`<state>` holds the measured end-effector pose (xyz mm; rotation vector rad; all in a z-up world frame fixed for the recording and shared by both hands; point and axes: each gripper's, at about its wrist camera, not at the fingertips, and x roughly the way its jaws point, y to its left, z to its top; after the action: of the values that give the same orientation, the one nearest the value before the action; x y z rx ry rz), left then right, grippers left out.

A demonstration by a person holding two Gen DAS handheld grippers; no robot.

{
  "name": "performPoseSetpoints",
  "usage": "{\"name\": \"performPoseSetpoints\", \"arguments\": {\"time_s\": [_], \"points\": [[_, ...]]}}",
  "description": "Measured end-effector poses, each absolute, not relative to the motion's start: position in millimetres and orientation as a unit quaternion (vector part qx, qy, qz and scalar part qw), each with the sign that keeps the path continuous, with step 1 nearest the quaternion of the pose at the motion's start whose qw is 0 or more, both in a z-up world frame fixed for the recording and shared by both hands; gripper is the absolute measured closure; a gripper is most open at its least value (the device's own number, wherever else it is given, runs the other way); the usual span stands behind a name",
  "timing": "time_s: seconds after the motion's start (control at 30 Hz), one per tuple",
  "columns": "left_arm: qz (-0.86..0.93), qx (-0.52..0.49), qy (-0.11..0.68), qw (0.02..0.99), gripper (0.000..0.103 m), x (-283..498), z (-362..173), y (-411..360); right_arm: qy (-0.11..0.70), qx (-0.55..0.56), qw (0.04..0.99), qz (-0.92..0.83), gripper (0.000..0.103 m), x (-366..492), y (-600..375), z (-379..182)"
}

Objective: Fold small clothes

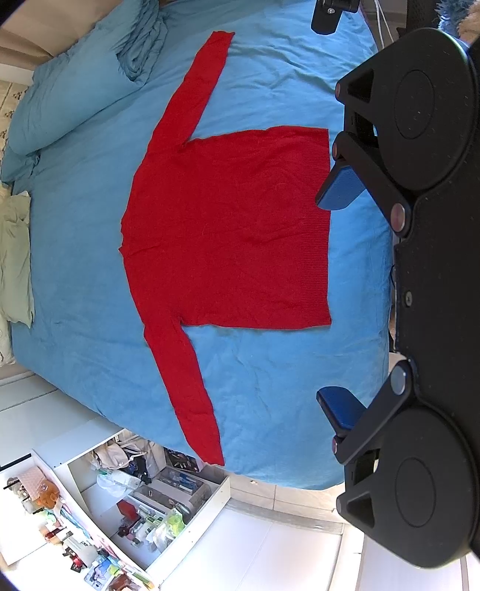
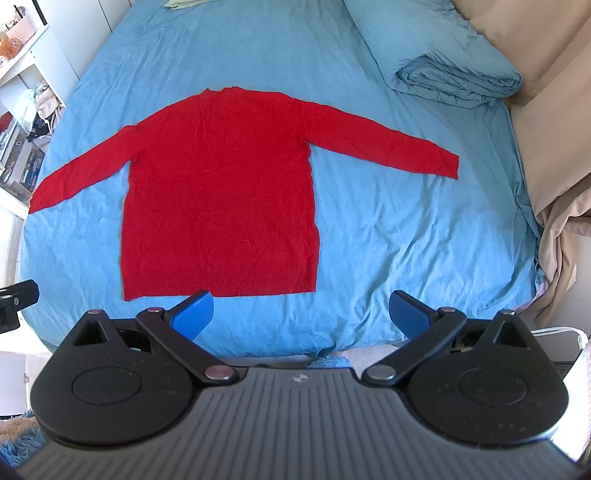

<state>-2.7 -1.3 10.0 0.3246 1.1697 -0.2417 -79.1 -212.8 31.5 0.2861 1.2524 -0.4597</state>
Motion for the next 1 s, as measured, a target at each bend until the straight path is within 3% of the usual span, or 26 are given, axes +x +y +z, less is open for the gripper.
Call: {"name": "performPoseSetpoints", "arguments": {"time_s": [1.0], "points": [[-0.116, 0.147, 0.545, 0.817, 0.000, -1.1, 10.5, -0.4, 0.574, 0.126, 0.781, -0.210, 0.000, -76.3, -210.3, 33.8]]}}
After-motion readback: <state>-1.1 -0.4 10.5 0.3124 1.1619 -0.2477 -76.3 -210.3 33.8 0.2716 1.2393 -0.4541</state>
